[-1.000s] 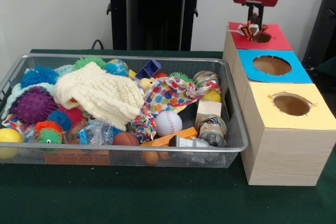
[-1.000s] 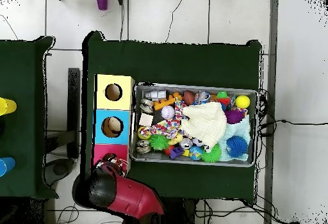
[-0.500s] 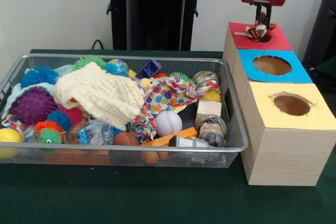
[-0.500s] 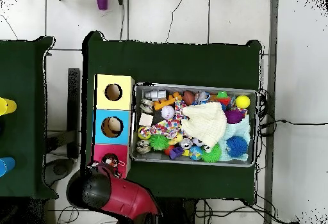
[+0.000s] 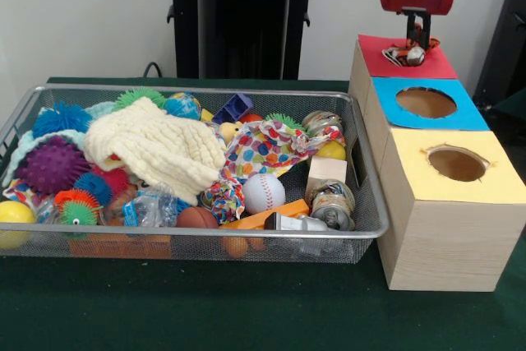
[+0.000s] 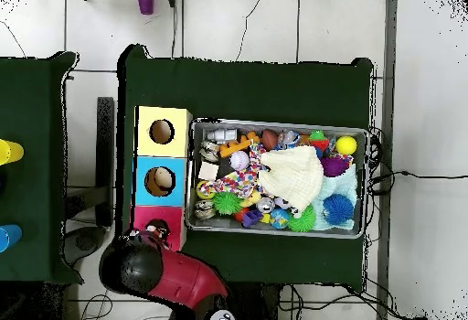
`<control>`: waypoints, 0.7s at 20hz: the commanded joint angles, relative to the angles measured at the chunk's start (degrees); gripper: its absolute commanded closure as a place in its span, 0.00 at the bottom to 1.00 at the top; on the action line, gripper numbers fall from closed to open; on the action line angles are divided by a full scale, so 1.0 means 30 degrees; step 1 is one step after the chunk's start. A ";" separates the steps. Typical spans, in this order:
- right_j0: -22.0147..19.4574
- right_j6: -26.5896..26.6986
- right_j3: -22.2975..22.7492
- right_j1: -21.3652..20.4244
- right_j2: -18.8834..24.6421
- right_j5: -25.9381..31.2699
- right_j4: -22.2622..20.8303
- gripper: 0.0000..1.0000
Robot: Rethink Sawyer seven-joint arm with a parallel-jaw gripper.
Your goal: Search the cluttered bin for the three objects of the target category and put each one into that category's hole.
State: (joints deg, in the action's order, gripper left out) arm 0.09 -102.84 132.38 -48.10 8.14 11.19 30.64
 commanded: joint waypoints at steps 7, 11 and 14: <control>-0.0620 -0.2797 -0.1303 0.4494 0.0375 -0.2548 -0.1270 1.00; -0.0428 -0.2709 -0.1425 0.4160 -0.0267 -0.2011 -0.1487 1.00; 0.0415 -0.2596 -0.1908 0.3775 -0.1505 -0.1341 -0.1711 1.00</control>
State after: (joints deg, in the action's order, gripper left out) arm -0.65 -102.85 130.97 -46.83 7.98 11.15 28.33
